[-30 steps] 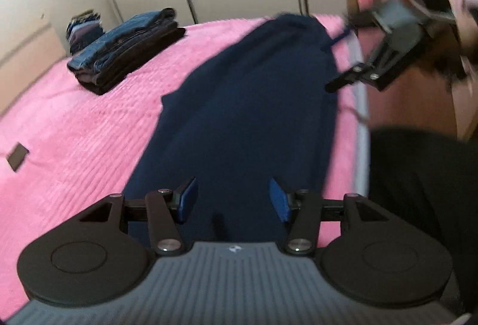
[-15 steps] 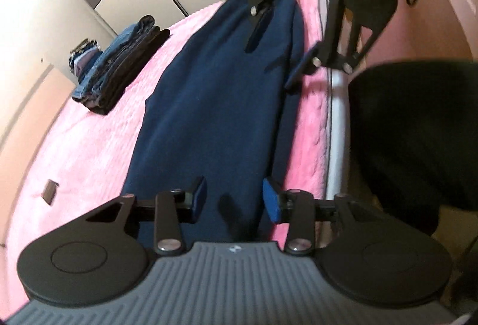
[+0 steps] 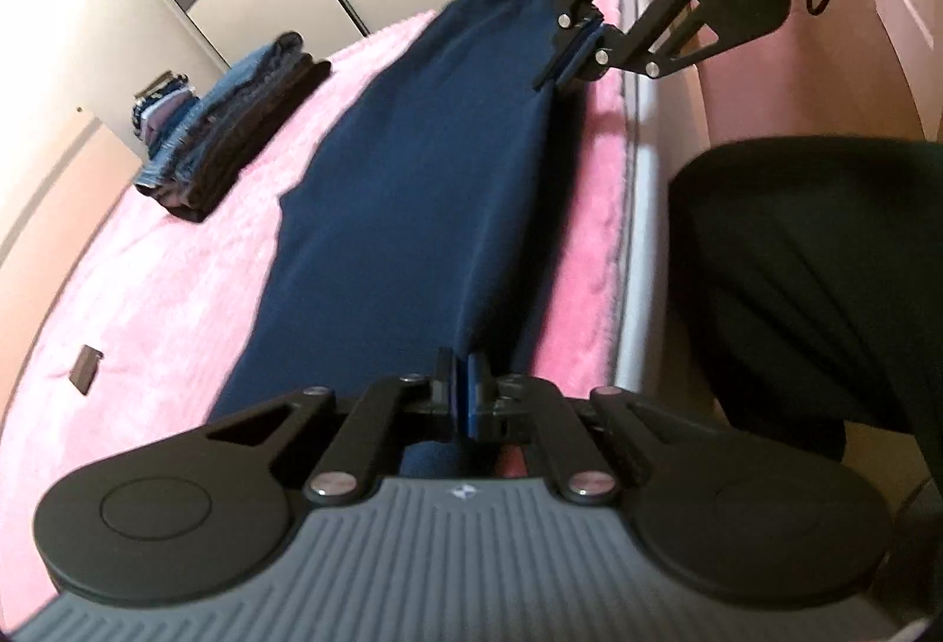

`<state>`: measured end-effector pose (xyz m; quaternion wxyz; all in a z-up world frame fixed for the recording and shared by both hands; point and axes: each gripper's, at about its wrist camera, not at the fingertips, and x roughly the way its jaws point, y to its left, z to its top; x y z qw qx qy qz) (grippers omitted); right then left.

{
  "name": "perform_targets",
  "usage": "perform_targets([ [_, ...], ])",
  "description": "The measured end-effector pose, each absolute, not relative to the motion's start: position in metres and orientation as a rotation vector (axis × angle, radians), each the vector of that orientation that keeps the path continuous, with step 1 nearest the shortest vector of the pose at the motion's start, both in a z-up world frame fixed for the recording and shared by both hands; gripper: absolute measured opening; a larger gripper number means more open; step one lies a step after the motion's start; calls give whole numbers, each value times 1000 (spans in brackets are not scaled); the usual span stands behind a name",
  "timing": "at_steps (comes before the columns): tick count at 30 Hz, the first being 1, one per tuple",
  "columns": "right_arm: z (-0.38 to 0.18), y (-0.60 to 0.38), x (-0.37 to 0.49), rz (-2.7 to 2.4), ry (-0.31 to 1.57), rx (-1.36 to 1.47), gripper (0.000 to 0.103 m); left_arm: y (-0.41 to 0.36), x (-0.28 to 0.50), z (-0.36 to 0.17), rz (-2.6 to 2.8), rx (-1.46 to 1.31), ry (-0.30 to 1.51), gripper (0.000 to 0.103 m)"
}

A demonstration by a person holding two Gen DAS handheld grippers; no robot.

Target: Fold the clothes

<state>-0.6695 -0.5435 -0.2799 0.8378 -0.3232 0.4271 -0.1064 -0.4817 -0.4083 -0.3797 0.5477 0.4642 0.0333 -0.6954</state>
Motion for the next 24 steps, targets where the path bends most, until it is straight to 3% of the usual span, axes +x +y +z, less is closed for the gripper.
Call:
perform_targets([
  [4, -272, -543, -671, -271, 883, -645, 2, -400, -482, -379, -1639, 1088, 85, 6],
  [6, -268, -542, -669, -289, 877, -625, 11, -399, -476, -380, -1627, 1083, 114, 12],
  [8, -262, -535, -671, -293, 848, -607, 85, -389, -469, -377, -1613, 1066, 131, 17],
  [9, -258, -532, -671, -292, 817, -591, 91, -382, -464, -373, -1602, 1044, 148, 22],
  [24, -211, -474, -556, -59, 645, -186, 91, -200, -281, -343, -845, 629, 527, 37],
])
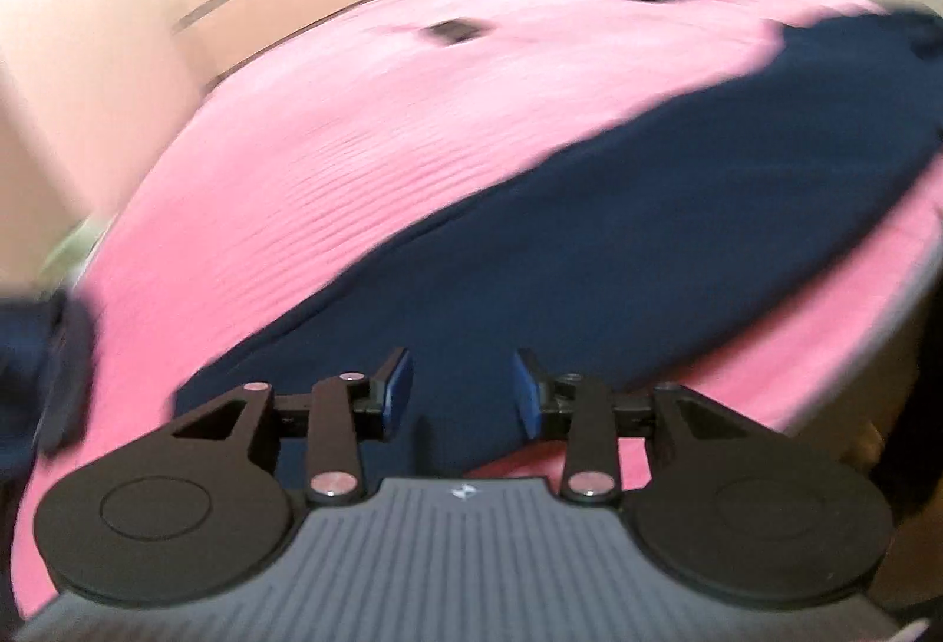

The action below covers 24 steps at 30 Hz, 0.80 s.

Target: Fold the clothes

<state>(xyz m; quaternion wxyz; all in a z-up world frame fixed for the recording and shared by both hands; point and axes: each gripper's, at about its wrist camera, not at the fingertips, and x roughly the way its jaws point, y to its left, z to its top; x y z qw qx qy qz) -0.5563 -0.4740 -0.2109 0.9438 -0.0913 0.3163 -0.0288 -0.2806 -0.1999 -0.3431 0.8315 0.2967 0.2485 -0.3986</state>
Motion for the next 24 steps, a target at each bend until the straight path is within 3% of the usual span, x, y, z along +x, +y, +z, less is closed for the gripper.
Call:
perform_targets([
  [9, -208, -421, -461, 157, 647, -240, 91, -123, -189, -351, -618, 417, 680, 45],
  [19, -229, -355, -378, 325, 654, -367, 91, -95, -138, -363, -676, 330, 697, 54],
  [24, -245, -312, -362, 426, 650, -461, 91, -80, -132, -350, -642, 280, 656, 47],
])
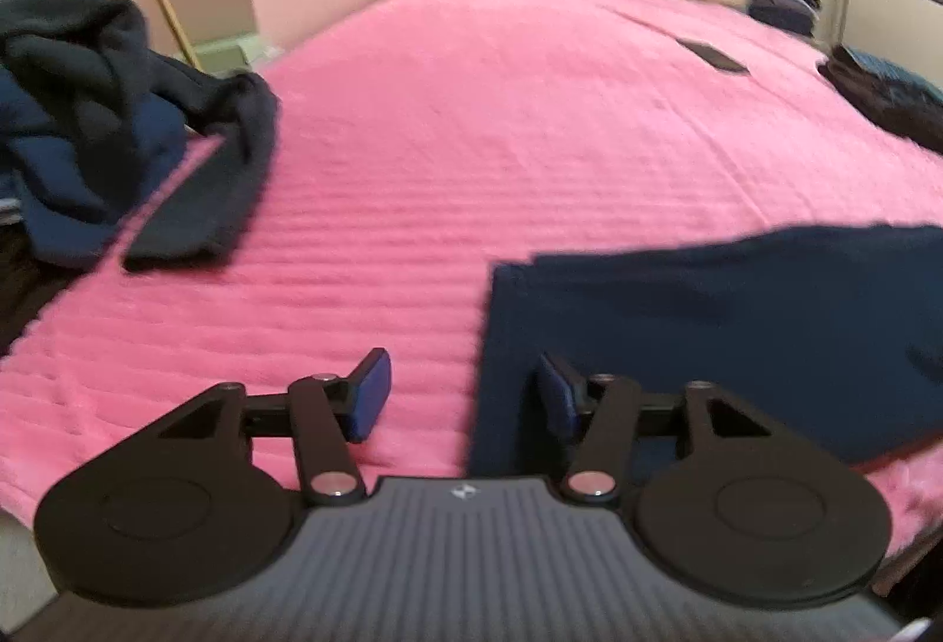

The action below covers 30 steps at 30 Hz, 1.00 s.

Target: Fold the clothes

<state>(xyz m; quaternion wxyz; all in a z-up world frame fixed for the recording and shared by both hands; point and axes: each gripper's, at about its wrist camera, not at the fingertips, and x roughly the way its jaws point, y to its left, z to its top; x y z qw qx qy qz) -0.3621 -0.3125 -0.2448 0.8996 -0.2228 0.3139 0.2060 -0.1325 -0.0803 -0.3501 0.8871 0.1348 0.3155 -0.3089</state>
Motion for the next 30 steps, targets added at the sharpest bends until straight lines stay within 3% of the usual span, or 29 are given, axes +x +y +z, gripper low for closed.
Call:
perform_targets([
  [4, -263, -284, -347, 478, 660, -538, 87, -58, -143, -339, -633, 234, 641, 47],
  [5, -267, -280, -343, 485, 666, -548, 72, -53, -148, -337, -640, 223, 643, 47],
  [9, -271, -276, -319, 473, 670, -517, 46, -44, -165, -337, -711, 193, 674, 47],
  [10, -268, -279, -314, 460, 658, -497, 34, -45, -168, -338, -721, 195, 676, 47],
  [14, -254, -295, -297, 382, 610, -409, 20, -52, -175, -343, -749, 160, 694, 47],
  [24, -257, -304, -301, 371, 619, -405, 23, -65, -169, -357, -748, 32, 781, 47],
  [26, -255, -311, -296, 360, 611, -406, 55, -62, -164, -358, -719, 25, 785, 47],
  [30, -247, -326, -277, 350, 598, -415, 58, -56, -152, -360, -664, 20, 792, 47],
])
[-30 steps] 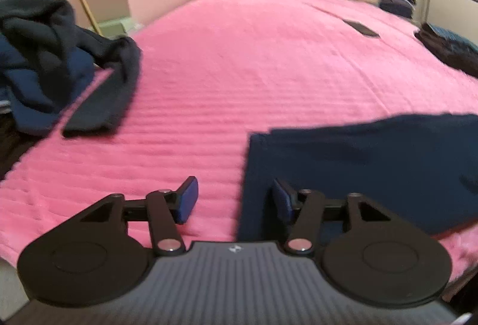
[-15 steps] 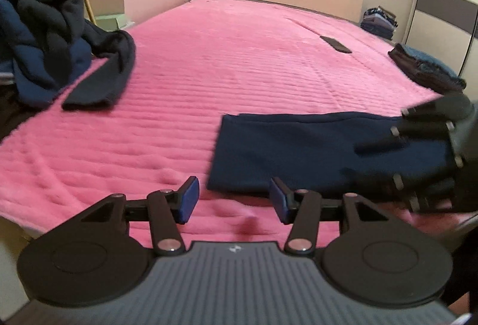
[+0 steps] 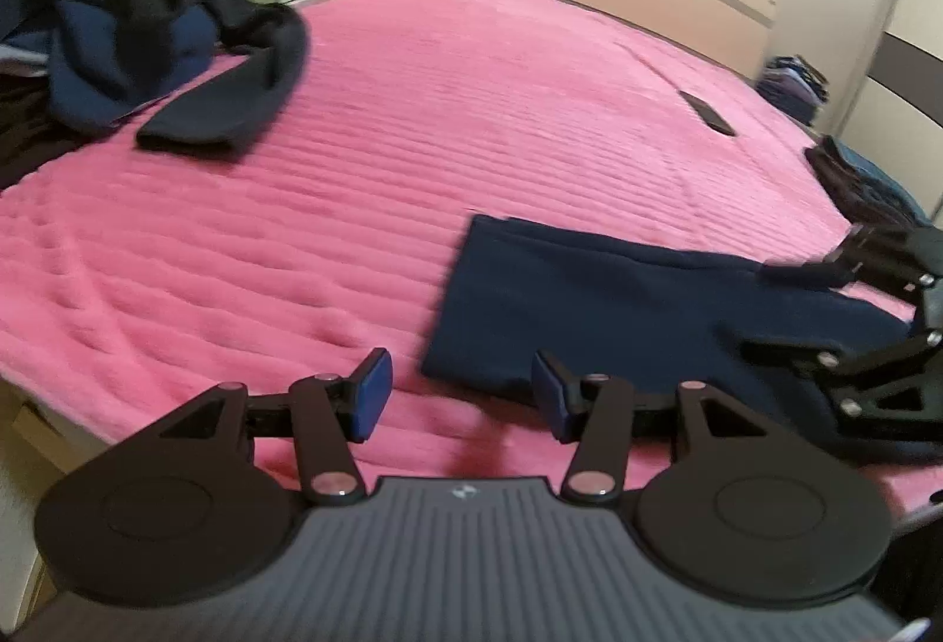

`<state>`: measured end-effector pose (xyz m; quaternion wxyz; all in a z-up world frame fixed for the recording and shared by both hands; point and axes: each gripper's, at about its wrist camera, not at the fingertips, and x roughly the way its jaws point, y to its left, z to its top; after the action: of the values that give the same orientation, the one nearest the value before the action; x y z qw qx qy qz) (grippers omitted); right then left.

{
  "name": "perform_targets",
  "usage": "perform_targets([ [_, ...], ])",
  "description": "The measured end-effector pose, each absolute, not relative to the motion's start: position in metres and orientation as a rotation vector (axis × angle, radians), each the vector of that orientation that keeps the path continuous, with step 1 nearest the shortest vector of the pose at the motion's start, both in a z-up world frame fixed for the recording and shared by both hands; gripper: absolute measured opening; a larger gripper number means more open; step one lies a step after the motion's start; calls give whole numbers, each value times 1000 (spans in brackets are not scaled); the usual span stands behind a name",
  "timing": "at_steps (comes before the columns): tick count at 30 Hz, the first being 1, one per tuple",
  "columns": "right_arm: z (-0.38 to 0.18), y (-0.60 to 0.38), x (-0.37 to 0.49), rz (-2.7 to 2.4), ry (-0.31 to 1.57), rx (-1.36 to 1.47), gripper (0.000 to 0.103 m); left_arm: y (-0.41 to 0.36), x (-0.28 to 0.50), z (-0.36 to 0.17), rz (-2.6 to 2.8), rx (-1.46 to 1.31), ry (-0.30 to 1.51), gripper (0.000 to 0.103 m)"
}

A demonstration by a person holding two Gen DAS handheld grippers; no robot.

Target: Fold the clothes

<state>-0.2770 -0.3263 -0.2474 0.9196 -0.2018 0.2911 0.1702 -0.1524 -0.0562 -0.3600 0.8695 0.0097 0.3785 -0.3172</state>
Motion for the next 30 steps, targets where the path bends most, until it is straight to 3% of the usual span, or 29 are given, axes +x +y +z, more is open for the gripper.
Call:
perform_targets([
  [2, -247, -339, -265, 336, 622, -397, 58, -55, -147, -361, -649, 20, 796, 47],
  [5, -251, -358, -250, 335, 675, -358, 55, -59, -143, -363, -675, 29, 807, 37],
  [6, -253, -365, -246, 339, 696, -344, 46, -61, -142, -364, -682, 37, 808, 30],
  [7, -256, -369, -243, 351, 720, -331, 20, -62, -143, -364, -687, 48, 808, 25],
  [8, -257, -373, -244, 360, 726, -320, 13, -64, -143, -365, -690, 61, 805, 25],
  [11, -255, -383, -253, 380, 717, -290, 3, -68, -147, -363, -698, 95, 777, 17],
  [16, -233, -396, -281, 331, 628, -256, 3, -74, -158, -347, -714, 117, 686, 14],
  [23, -255, -387, -260, 325, 697, -316, 4, -87, -139, -365, -723, 137, 777, 16],
  [25, -252, -385, -263, 315, 684, -318, 5, -86, -136, -367, -709, 130, 790, 22],
  [27, -249, -383, -266, 305, 670, -318, 17, -82, -136, -366, -690, 121, 789, 27],
  [29, -248, -370, -277, 324, 661, -328, 58, -75, -137, -364, -675, 111, 783, 31],
  [30, -248, -364, -283, 335, 657, -333, 59, -70, -138, -362, -662, 101, 782, 31],
])
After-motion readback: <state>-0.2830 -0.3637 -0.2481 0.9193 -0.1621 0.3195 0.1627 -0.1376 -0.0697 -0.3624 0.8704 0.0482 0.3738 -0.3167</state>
